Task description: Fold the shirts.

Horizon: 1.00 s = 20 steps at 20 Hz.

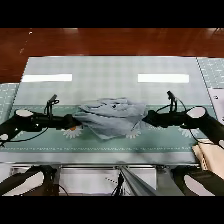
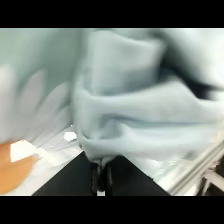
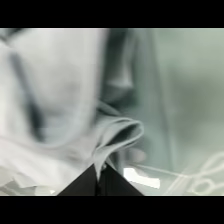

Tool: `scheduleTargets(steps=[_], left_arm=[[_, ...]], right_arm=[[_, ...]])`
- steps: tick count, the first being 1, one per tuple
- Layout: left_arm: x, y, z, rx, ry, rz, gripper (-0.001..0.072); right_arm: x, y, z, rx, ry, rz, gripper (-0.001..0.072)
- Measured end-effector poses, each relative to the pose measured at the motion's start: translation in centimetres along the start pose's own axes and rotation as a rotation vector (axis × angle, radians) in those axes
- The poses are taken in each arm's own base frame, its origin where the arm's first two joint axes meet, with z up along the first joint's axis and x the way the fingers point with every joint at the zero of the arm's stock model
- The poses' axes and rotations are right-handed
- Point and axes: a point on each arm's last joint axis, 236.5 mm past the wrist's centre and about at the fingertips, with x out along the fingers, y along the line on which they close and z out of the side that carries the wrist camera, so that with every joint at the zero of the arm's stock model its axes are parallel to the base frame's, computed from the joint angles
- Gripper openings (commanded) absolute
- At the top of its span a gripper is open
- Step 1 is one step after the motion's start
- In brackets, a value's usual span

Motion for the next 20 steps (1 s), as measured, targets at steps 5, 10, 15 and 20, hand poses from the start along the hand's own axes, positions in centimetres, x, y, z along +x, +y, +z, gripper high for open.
scheduleTargets(steps=[5, 10, 15, 20], left_arm=[[-8.2, -9.8, 6.9, 0.258, -0.176, -0.087, 0.0029], [-22.4, -24.8, 9.9, 0.624, -0.507, -0.093, 0.003], [-33.6, -37.5, 5.7, 0.917, -0.783, -0.096, 0.003], [-39.9, -44.9, -0.3, 1.097, -0.969, -0.105, 0.0029]], right_arm=[[-10.0, 9.1, 7.5, -0.231, -0.296, 0.12, 0.0035], [-23.6, 18.7, 11.3, -0.442, -0.638, 0.196, 0.0035], [-34.4, 26.7, 10.2, -0.624, -0.877, 0.247, 0.0035], [-41.2, 31.5, 7.1, -0.746, -1.012, 0.249, 0.0035]])
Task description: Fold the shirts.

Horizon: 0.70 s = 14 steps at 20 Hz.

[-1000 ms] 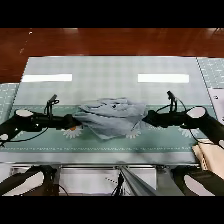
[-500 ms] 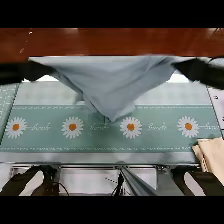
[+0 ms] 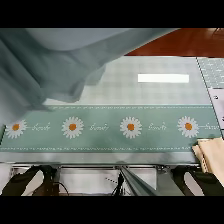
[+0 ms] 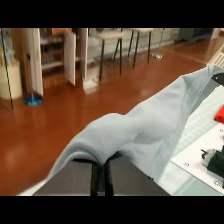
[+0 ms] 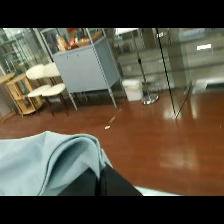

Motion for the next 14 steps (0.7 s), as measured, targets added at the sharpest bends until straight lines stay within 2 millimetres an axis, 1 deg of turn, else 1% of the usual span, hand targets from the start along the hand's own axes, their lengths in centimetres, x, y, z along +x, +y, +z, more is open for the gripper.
scheduleTargets(steps=[2, 3, 6, 8, 10, 11, 13, 14], left_arm=[[-1.1, -1.2, 1.2, 0.028, -0.021, 0.02, 0.0029], [-1.6, -1.5, 1.2, 0.033, -0.011, 0.036, 0.0029], [-2.4, -1.7, 0.3, 0.034, 0.04, 0.078, 0.0029], [-2.6, -1.4, -0.6, 0.027, 0.082, 0.094, 0.0029], [-2.3, -0.6, -1.5, 0.01, 0.121, 0.106, 0.0029], [-2.0, 0.2, -2.2, -0.003, 0.15, 0.113, 0.0029], [-0.8, 2.4, -4.0, -0.05, 0.219, 0.119, 0.0029], [0.1, 3.9, -5.0, -0.084, 0.256, 0.119, 0.0029]], right_arm=[[-1.3, 0.9, 0.7, -0.038, 0.015, -0.024, 0.0035], [-1.9, 1.2, 0.7, -0.055, 0.034, -0.039, 0.0035], [-3.6, 1.6, 0.0, -0.085, 0.105, -0.09, 0.0034], [-4.3, 1.3, -0.7, -0.081, 0.149, -0.125, 0.0034], [-4.3, 0.3, -1.8, -0.06, 0.206, -0.16, 0.0034], [-4.0, -0.7, -2.7, -0.044, 0.254, -0.181, 0.0035], [-3.0, -2.8, -5.3, -0.004, 0.375, -0.208, 0.0035], [-2.3, -4.1, -6.7, 0.018, 0.443, -0.221, 0.0035]])
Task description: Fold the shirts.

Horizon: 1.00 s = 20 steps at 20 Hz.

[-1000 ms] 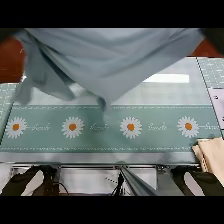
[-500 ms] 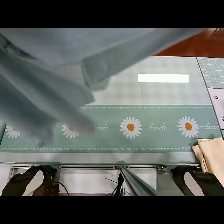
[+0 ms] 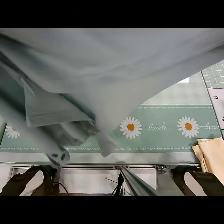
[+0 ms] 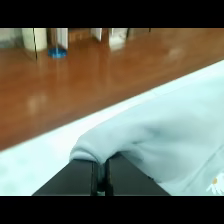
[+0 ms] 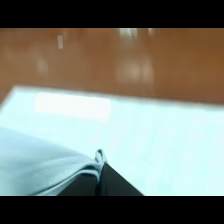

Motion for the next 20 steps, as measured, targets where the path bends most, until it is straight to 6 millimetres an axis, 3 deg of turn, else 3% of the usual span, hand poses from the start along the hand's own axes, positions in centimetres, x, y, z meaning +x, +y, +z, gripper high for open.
scheduleTargets(steps=[4, 7, 10, 14, 15, 16, 17, 18, 20], left_arm=[[6.8, 6.6, -4.5, -0.159, 0.189, -0.042, 0.0029], [13.4, 10.0, -9.1, -0.277, 0.33, -0.142, 0.003], [20.3, 12.1, -15.2, -0.359, 0.482, -0.241, 0.003], [27.8, 13.6, -24.6, -0.478, 0.665, -0.335, 0.0031], [29.0, 13.9, -26.7, -0.508, 0.702, -0.345, 0.0066], [30.0, 14.1, -28.5, -0.539, 0.736, -0.353, 0.0187], [30.8, 14.2, -30.2, -0.573, 0.768, -0.356, 0.0389], [31.3, 14.3, -31.3, -0.599, 0.788, -0.36, 0.0449], [31.6, 14.6, -32.8, -0.633, 0.82, -0.362, 0.0447]], right_arm=[[7.8, -5.4, -3.8, 0.051, 0.282, -0.05, 0.0035], [14.3, -8.3, -6.8, 0.067, 0.452, -0.05, 0.0035], [20.7, -11.2, -8.9, 0.068, 0.523, -0.056, 0.0035], [26.9, -16.1, -11.1, 0.069, 0.546, -0.132, 0.0035], [27.9, -17.1, -11.8, 0.073, 0.558, -0.146, 0.0035], [28.9, -18.0, -12.5, 0.076, 0.569, -0.16, 0.0035], [29.6, -18.8, -13.2, 0.079, 0.584, -0.17, 0.0035], [30.2, -19.3, -13.8, 0.084, 0.597, -0.176, 0.0035], [31.2, -20.1, -14.9, 0.09, 0.617, -0.185, 0.0035]])
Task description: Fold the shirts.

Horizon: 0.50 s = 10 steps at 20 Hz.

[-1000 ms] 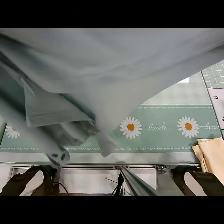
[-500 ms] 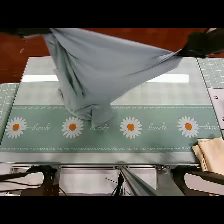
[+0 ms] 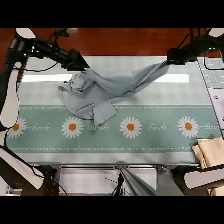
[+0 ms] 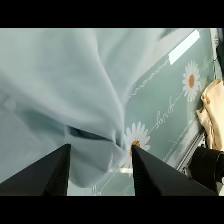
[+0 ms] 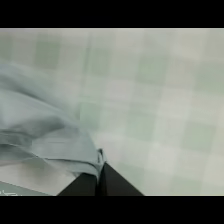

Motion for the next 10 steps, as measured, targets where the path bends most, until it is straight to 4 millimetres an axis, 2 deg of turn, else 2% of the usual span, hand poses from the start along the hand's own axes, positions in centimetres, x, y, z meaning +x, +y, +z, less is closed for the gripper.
scheduleTargets(steps=[2, 4, 7, 8, 10], left_arm=[[-0.7, 1.0, -0.8, -0.053, 0.03, 0.008, 0.0447], [-2.5, 2.6, -2.6, -0.128, 0.086, 0.061, 0.0447], [-5.3, 4.6, -6.2, -0.225, 0.164, 0.17, 0.0449], [-5.8, 4.7, -7.4, -0.25, 0.182, 0.191, 0.0455], [-6.1, 5.1, -10.4, -0.309, 0.207, 0.224, 0.0617]], right_arm=[[0.7, -0.4, -0.1, 0.0, 0.01, -0.008, 0.0035], [1.1, -0.9, -0.5, -0.009, 0.029, -0.023, 0.0036], [1.2, -2.0, -1.5, -0.03, 0.072, -0.066, 0.0035], [1.2, -2.3, -1.7, -0.033, 0.081, -0.075, 0.0035], [1.2, -3.0, -1.9, -0.035, 0.092, -0.09, 0.0035]])
